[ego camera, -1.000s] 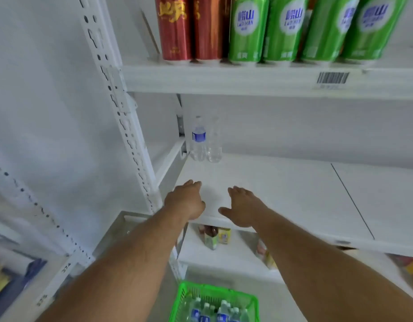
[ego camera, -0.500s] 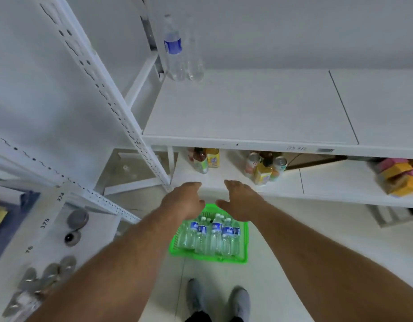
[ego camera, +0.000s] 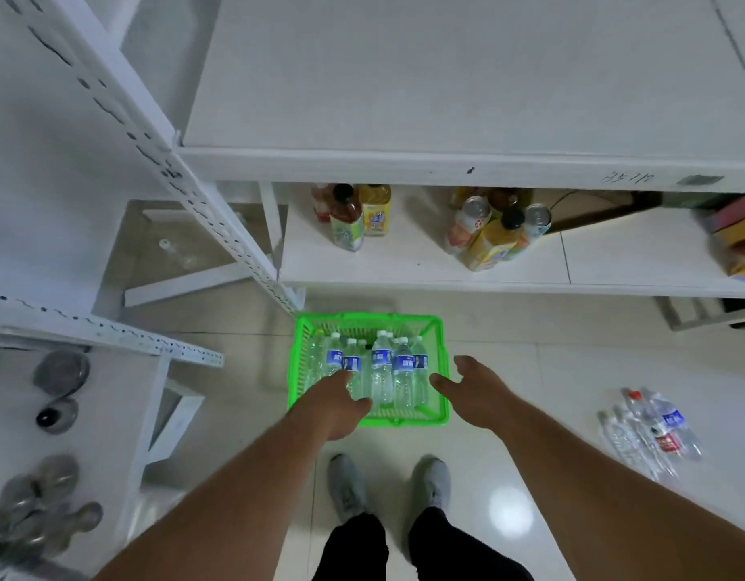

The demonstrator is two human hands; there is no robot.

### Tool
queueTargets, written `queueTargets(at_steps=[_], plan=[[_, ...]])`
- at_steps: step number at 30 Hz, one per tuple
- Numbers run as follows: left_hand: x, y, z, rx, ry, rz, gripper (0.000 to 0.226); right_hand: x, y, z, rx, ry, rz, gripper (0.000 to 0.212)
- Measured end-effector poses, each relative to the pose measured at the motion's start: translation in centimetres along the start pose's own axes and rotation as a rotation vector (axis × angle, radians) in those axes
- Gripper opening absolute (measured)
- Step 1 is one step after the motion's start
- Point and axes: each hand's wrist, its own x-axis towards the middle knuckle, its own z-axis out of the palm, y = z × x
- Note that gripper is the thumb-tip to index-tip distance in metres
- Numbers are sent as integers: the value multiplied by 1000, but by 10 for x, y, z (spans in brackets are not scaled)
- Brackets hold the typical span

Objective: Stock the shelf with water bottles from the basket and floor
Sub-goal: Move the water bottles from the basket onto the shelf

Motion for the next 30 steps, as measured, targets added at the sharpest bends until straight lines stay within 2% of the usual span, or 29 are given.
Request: queueTargets(at_steps=[7,12,16,23,30], plan=[[112,-34,51,-216,23,-71,75,118,24,50,93,5,65,70],[213,-59,113,-345,65,-144,78,235,66,109,299,7,167,64],[284,-75,163,-386,74,-195,83,311,102,152,394,-29,228,28],[379,-86,229,-411,83,-229,87,414,129,201,341,24,162,30],[437,-87,267,-438,98,-250,91,472,132,220,244,71,141,36]])
